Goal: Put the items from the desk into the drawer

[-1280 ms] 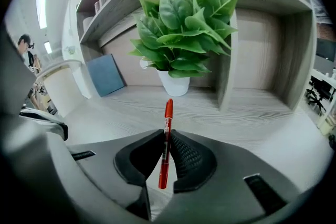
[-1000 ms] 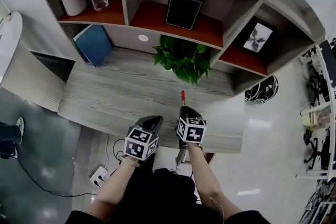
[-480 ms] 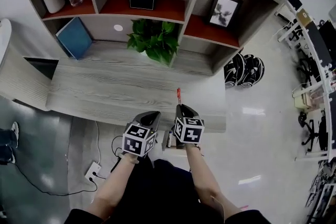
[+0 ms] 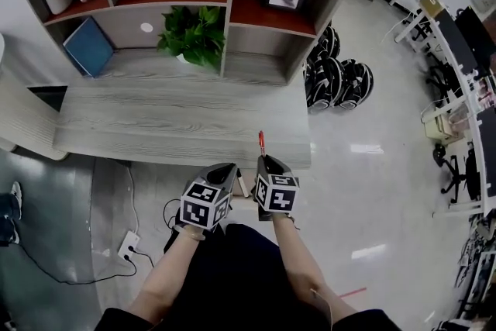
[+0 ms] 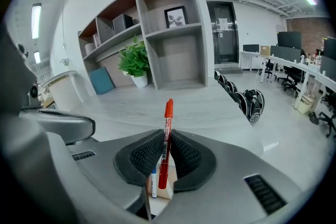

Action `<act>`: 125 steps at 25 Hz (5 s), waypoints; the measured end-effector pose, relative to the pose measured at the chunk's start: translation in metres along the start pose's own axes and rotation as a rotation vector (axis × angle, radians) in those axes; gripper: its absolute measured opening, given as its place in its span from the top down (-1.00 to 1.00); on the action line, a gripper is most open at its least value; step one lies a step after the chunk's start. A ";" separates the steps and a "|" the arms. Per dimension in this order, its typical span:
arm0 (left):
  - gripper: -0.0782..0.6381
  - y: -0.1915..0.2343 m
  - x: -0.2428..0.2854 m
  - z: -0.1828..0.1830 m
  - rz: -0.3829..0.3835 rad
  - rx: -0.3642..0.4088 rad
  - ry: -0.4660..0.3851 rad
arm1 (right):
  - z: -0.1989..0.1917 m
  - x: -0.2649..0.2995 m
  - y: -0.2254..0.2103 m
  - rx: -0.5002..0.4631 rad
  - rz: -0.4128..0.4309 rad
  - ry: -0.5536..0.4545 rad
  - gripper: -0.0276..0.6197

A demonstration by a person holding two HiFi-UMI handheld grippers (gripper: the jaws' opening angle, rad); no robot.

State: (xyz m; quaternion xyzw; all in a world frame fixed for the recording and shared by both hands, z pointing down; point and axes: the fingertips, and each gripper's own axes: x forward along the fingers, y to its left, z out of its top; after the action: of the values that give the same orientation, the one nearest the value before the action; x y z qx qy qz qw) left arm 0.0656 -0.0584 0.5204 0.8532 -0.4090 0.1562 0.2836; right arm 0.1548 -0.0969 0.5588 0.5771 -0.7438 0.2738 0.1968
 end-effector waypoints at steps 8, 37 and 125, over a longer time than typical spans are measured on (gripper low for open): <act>0.71 -0.038 0.003 -0.040 0.005 -0.057 0.014 | -0.047 -0.036 -0.019 -0.006 0.006 0.030 0.81; 0.71 -0.012 -0.030 -0.164 0.166 -0.248 0.114 | -0.153 0.023 -0.015 -0.088 0.112 0.185 0.81; 0.71 -0.078 -0.090 -0.027 -0.012 -0.056 -0.191 | 0.039 -0.173 0.081 0.268 0.508 -0.470 0.89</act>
State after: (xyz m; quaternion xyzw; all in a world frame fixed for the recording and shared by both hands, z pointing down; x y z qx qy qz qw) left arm 0.0702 0.0520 0.4694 0.8583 -0.4334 0.0610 0.2680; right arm 0.1217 0.0234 0.4088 0.4419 -0.8458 0.2687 -0.1310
